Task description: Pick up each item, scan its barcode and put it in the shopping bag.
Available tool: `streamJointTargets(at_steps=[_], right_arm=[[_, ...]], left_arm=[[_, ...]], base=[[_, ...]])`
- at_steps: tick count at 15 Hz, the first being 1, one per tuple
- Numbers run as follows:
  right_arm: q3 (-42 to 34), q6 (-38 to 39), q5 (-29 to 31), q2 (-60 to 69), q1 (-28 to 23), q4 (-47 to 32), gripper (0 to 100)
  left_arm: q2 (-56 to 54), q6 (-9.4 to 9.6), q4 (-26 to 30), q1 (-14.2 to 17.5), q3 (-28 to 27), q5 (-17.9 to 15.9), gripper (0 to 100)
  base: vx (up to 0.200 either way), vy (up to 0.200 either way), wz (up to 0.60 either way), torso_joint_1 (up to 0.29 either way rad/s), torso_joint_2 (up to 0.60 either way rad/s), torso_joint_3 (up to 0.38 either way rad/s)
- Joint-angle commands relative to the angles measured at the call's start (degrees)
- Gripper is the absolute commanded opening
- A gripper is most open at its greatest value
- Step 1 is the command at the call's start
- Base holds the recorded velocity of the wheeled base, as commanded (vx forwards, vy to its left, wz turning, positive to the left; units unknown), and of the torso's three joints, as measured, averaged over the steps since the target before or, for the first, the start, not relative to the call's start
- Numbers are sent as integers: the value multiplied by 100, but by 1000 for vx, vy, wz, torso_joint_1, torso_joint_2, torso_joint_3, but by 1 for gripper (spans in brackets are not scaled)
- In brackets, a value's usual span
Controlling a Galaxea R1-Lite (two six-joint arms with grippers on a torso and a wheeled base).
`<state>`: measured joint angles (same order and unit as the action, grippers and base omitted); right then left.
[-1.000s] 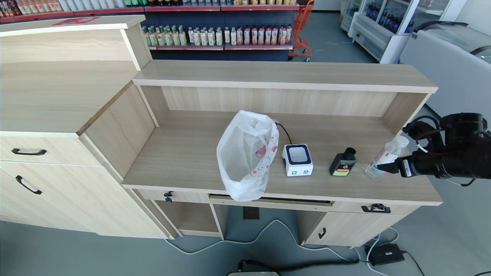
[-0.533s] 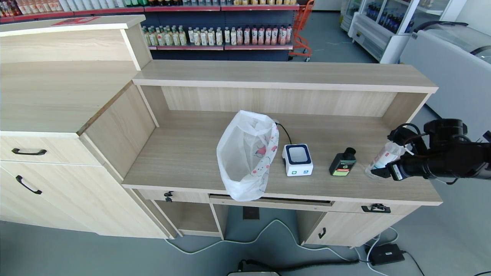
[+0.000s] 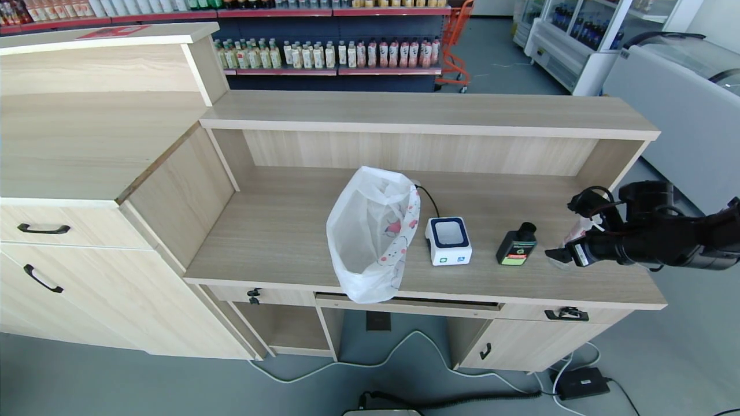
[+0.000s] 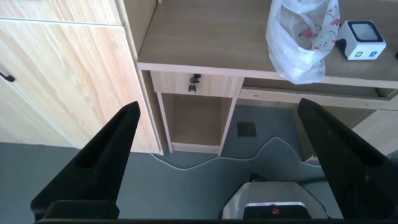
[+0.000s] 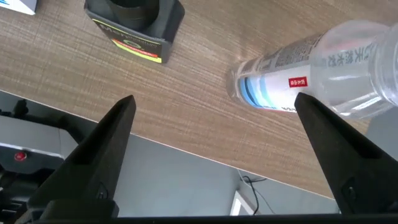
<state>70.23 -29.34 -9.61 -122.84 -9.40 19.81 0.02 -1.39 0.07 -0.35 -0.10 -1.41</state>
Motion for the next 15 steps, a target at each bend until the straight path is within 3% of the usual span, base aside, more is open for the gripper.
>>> streamJointTargets(at_steps=[1, 6, 15], right_arm=[[-9, 8, -24, -170, 61, 172, 100], [52, 8, -279, -530, 281, 788, 100], [413, -63, -428, -846, 395, 849, 100]], left_arm=[[-2, -2, 1, 0, 1, 1, 100], [-2, -2, 1, 0, 1, 1, 100], [-2, -2, 1, 0, 1, 1, 100]], base=[[0, 0, 0, 0, 0, 0], [0, 0, 0, 0, 0, 0], [0, 0, 0, 0, 0, 0]])
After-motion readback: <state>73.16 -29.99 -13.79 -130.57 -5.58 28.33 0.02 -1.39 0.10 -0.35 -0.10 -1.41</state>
